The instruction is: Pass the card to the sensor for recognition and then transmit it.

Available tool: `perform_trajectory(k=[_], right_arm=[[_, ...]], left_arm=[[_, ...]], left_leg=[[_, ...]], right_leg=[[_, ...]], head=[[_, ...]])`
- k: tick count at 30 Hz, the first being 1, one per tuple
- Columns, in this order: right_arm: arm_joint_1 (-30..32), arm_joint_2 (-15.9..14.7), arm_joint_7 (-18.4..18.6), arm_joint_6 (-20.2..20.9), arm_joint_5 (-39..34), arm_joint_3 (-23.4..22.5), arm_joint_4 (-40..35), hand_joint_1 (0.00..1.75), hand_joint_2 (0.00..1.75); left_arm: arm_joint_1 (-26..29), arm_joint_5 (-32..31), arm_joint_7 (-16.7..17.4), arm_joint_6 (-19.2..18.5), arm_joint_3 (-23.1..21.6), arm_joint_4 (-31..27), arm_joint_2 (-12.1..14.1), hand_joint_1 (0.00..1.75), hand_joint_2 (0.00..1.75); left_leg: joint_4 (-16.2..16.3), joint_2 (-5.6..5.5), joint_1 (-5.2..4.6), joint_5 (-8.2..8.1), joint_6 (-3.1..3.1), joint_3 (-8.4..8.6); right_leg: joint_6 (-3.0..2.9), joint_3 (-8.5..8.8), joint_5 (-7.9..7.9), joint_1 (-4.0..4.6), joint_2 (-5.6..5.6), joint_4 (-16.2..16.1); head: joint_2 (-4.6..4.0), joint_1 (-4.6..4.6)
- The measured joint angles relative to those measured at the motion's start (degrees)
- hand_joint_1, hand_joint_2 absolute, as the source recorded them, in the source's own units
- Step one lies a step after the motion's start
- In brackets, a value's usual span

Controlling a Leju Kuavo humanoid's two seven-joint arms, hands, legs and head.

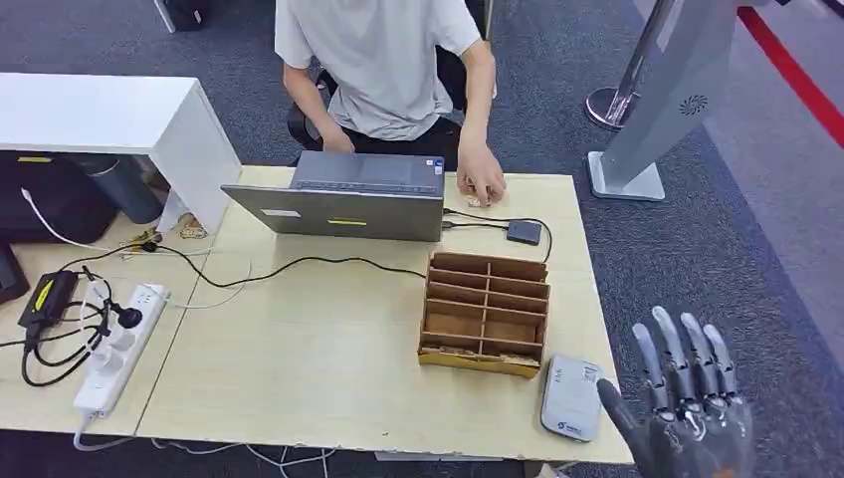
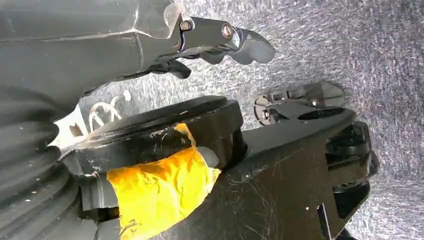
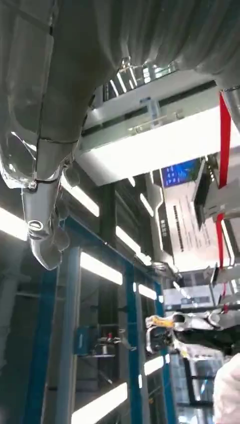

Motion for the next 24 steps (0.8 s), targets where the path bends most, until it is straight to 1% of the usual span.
perform_trajectory(k=[2, 3, 5, 7, 9, 10, 12, 14, 18, 24], right_arm=[[0.31, -2.26, 3.52, 0.04, 0.06, 1.78, 0.59, 0.0, 1.75], [0.17, -3.93, 5.97, 0.42, -0.27, 3.1, 1.51, 0.0, 1.75], [-0.73, -7.9, 11.1, 2.14, -2.19, 7.43, 4.49, 0.0, 1.75], [-1.79, -10.46, 13.61, 2.23, -3.15, 11.25, 6.76, 0.0, 1.75], [-2.84, -12.92, 14.67, 2.66, -3.84, 14.64, 8.96, 0.0, 1.75], [-3.26, -13.91, 15.2, 3.78, -4.83, 15.94, 9.64, 0.0, 1.75], [-4.89, -15.29, 15.84, 6.19, -7.44, 18.57, 11.52, 0.0, 1.75], [-6.65, -16.05, 16.19, 7.02, -9.68, 21.35, 14.42, 0.0, 1.75], [-9.52, -16.16, 16.16, 6.62, -11.06, 25.82, 19.04, 0.0, 1.75], [-11.15, -16.16, 16.18, 6.58, -11.26, 28.4, 21.88, 0.0, 1.75]], left_arm=[[-0.04, 0.27, 0.02, -0.07, 0.0, 0.0, 0.0, 0.0, 1.75], [-0.06, 0.26, 0.0, -0.26, 0.0, 0.0, 0.0, 0.0, 1.75], [-0.1, 0.18, 0.02, -0.48, 0.0, 0.0, 0.0, 0.0, 1.75], [-0.11, 0.07, 0.02, -0.59, 0.0, 0.0, 0.02, 0.0, 1.75], [-0.12, -0.04, 0.02, -0.61, 0.0, 0.0, 0.02, 0.0, 1.75], [-0.1, -0.17, 0.02, -0.68, 0.0, 0.0, 0.02, 0.0, 1.75], [-0.12, -0.41, 0.0, -0.85, 0.0, 0.0, 0.02, 0.0, 1.75], [-0.15, -0.83, 0.02, -0.94, 0.0, 0.0, 0.0, 0.0, 1.75], [-0.15, -1.29, 0.13, -0.96, 0.0, 0.0, 0.02, 0.0, 1.75], [-0.14, -1.31, 0.2, -0.96, 0.0, 0.0, 0.02, 0.0, 1.75]], left_leg=[[0.0, 0.0, 0.0, 0.0, 0.0, 0.0], [0.0, 0.01, 0.0, -0.01, 0.0, -0.01], [0.0, 0.06, -0.01, -0.01, 0.01, 0.0], [0.0, 0.05, -0.01, -0.01, 0.01, 0.01], [0.0, 0.05, -0.02, -0.01, 0.01, 0.03], [0.0, 0.05, -0.01, -0.01, 0.01, 0.03], [0.0, 0.12, 0.0, -0.01, 0.01, 0.06], [0.0, 0.13, 0.0, -0.01, 0.01, 0.08], [0.0, 0.12, 0.01, -0.01, 0.01, 0.08], [0.0, 0.12, 0.01, -0.01, 0.01, 0.07]], right_leg=[[0.0, 0.01, 0.0, 0.0, 0.0, 0.0], [0.0, 0.02, 0.0, 0.0, 0.01, 0.0], [0.01, 0.02, 0.0, 0.0, 0.06, 0.0], [0.02, 0.02, 0.01, 0.0, 0.05, -0.01], [0.03, 0.03, 0.02, -0.01, 0.06, -0.01], [0.03, 0.04, 0.02, 0.0, 0.05, -0.01], [0.01, 0.03, 0.04, 0.01, 0.12, 0.0], [0.01, 0.03, 0.04, 0.01, 0.13, 0.0], [0.01, 0.02, 0.04, 0.01, 0.13, 0.01], [0.01, 0.02, 0.04, 0.01, 0.13, 0.01]], head=[[0.0, 0.0], [0.0, 0.0], [0.0, 0.04], [0.0, 0.04], [0.0, 0.0], [0.0, 0.02], [0.0, 0.0], [0.0, 0.0], [0.0, -0.02], [0.0, 0.02]])
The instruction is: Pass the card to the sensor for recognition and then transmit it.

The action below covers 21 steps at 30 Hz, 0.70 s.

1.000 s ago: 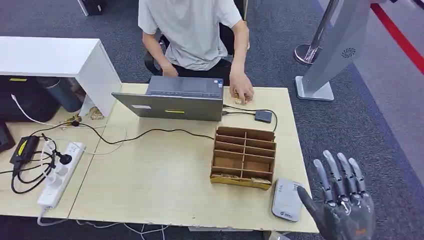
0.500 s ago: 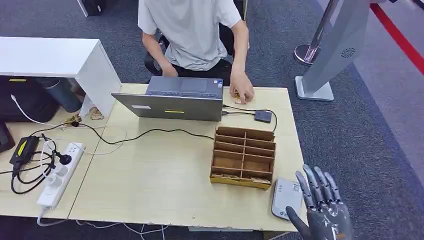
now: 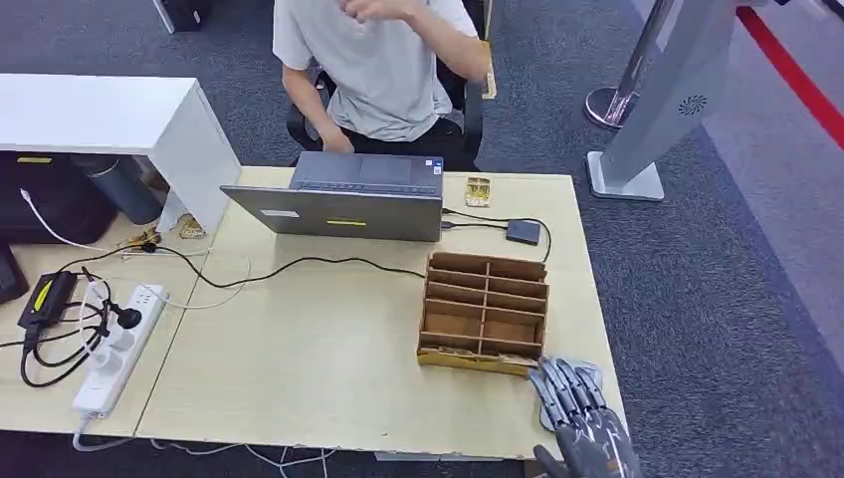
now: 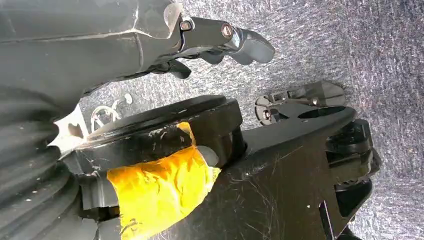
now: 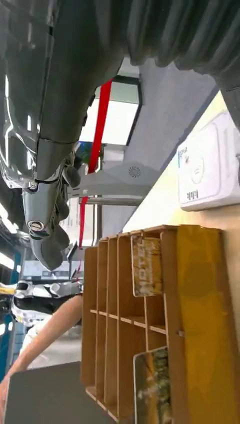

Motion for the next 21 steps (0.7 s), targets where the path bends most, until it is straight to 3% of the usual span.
perform_trajectory(k=[12, 15, 21], right_arm=[[-1.07, 0.13, 0.13, -1.42, -0.63, 1.47, 2.16, 0.0, 1.75], [-3.56, 4.01, -1.86, -5.03, -0.94, 1.58, 6.08, 0.0, 1.75], [-8.47, 13.03, -7.39, -5.73, -0.74, 0.2, 14.01, 0.0, 1.75]], left_arm=[[0.0, -0.48, 0.37, -0.18, 0.0, 0.0, 0.0, 0.0, 1.75], [-0.07, -1.79, 0.72, -0.68, -0.02, 0.0, 0.0, 0.0, 1.75], [-0.23, -3.21, 1.07, -1.05, -0.13, 0.0, 0.02, 0.0, 1.75]], left_leg=[[0.0, 0.0, -0.01, 0.0, 0.0, 0.0], [-0.01, 0.15, 0.05, 0.0, 0.0, 0.03], [-0.01, 0.18, 0.08, 0.01, -0.02, 0.1]], right_leg=[[0.0, 0.0, 0.0, 0.0, 0.0, 0.0], [-0.01, 0.0, 0.01, 0.05, 0.15, 0.02], [-0.04, 0.03, 0.02, 0.07, 0.19, 0.08]], head=[[0.0, -0.02], [0.0, -0.02], [0.0, -0.02]])
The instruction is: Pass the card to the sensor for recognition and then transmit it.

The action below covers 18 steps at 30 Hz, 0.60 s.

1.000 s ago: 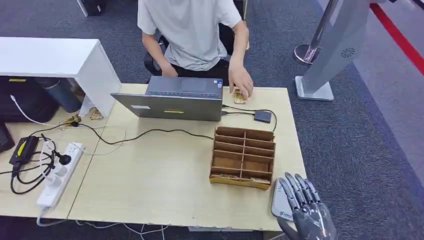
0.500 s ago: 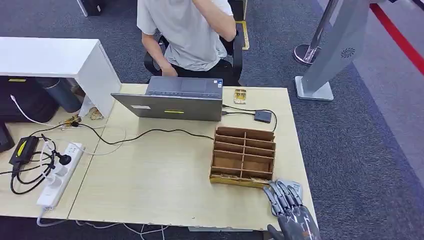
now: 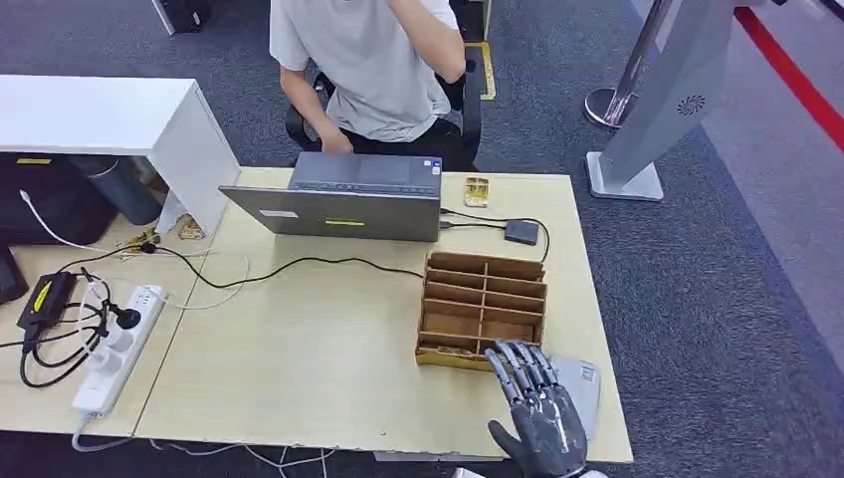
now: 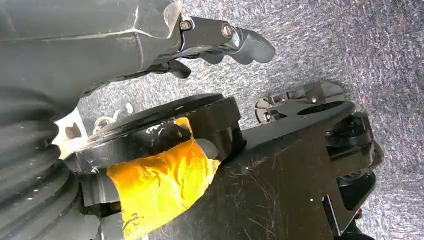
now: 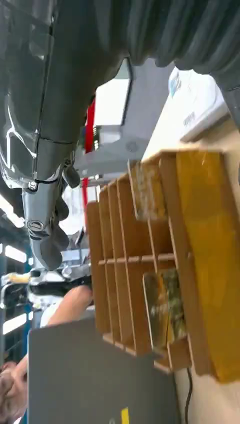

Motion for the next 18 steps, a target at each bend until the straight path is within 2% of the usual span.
perform_trajectory(k=[4, 9, 18], right_arm=[[-2.04, 3.76, -1.75, -0.02, -0.2, -1.77, 2.66, 0.0, 1.75], [-3.4, 6.2, -2.07, 0.13, -0.24, -2.84, 3.75, 0.0, 1.75], [-4.47, 7.23, -1.51, 0.13, 0.7, -4.09, 5.59, 0.0, 1.75]], left_arm=[[-0.09, -0.55, 0.04, -0.11, 0.0, 0.0, 0.02, 0.0, 1.75], [-0.11, -0.66, 0.04, -0.15, 0.0, 0.0, 0.07, 0.0, 1.75], [-0.13, -0.98, 0.13, -0.31, 0.0, 0.0, 0.09, 0.0, 1.75]], left_leg=[[0.0, 0.02, -0.01, 0.0, 0.0, -0.01], [0.0, 0.01, -0.03, -0.01, 0.0, -0.02], [0.0, 0.0, -0.03, -0.01, 0.01, -0.01]], right_leg=[[0.0, 0.0, 0.0, 0.0, 0.03, 0.0], [0.0, 0.02, 0.0, -0.02, 0.02, -0.02], [0.0, 0.01, 0.0, -0.02, 0.01, -0.03]], head=[[0.0, -0.02], [0.0, 0.0], [0.0, -0.02]])
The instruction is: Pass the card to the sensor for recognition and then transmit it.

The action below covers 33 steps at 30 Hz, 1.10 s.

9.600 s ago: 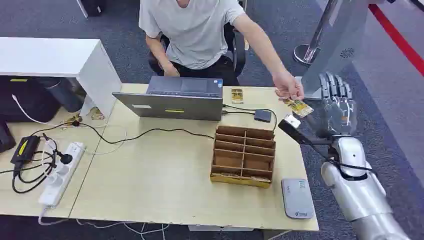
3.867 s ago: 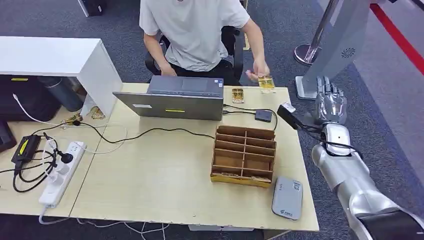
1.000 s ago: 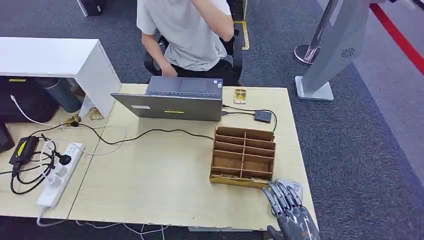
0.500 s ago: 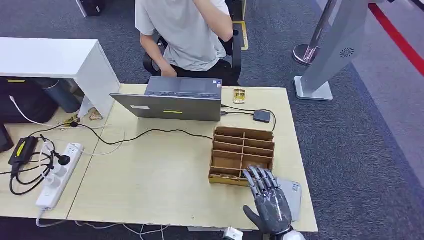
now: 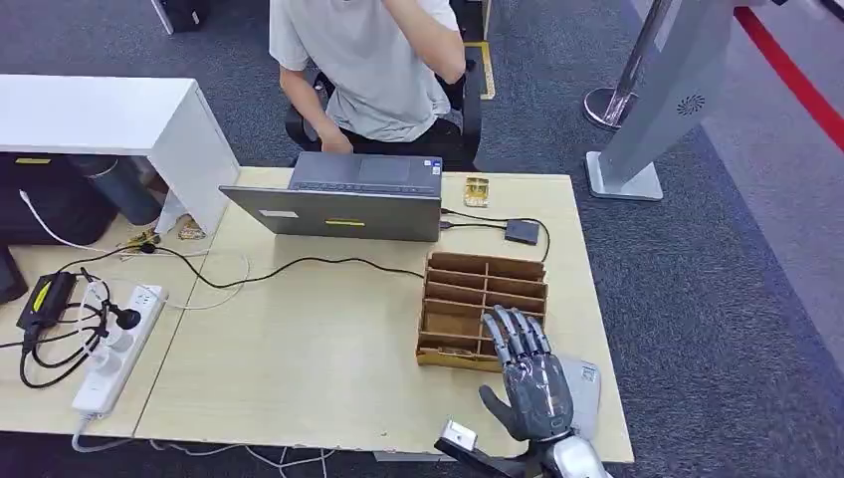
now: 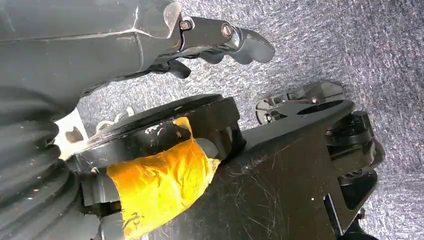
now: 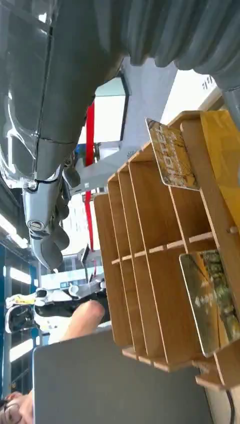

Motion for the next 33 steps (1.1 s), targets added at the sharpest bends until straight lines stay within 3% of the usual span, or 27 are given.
perform_trajectory(k=[7, 16, 33], right_arm=[[0.97, -0.15, 0.85, -0.15, 0.72, -2.12, -1.01, 0.0, 1.75], [4.91, -2.51, 2.54, -0.33, 1.22, -4.96, -5.29, 0.0, 1.75], [6.35, -3.28, 2.95, -0.15, 1.2, -3.93, -7.76, 0.0, 1.75]], left_arm=[[0.0, -0.07, 0.0, 0.02, 0.0, 0.0, 0.0, 0.0, 1.75], [0.01, 0.09, 0.0, 0.28, 0.0, 0.0, 0.0, 0.0, 1.75], [-0.02, -0.5, 0.0, 0.33, 0.07, 0.0, -0.02, 0.0, 1.75]], left_leg=[[0.0, 0.0, 0.0, 0.0, 0.0, 0.0], [0.0, 0.01, -0.01, -0.01, 0.0, -0.01], [0.0, 0.01, 0.0, -0.01, 0.0, -0.02]], right_leg=[[0.0, -0.01, 0.0, 0.0, 0.0, 0.0], [0.0, -0.02, 0.0, 0.0, 0.01, -0.02], [0.0, -0.01, 0.0, 0.0, 0.01, -0.01]], head=[[0.0, 0.02], [0.0, 0.02], [0.0, 0.02]])
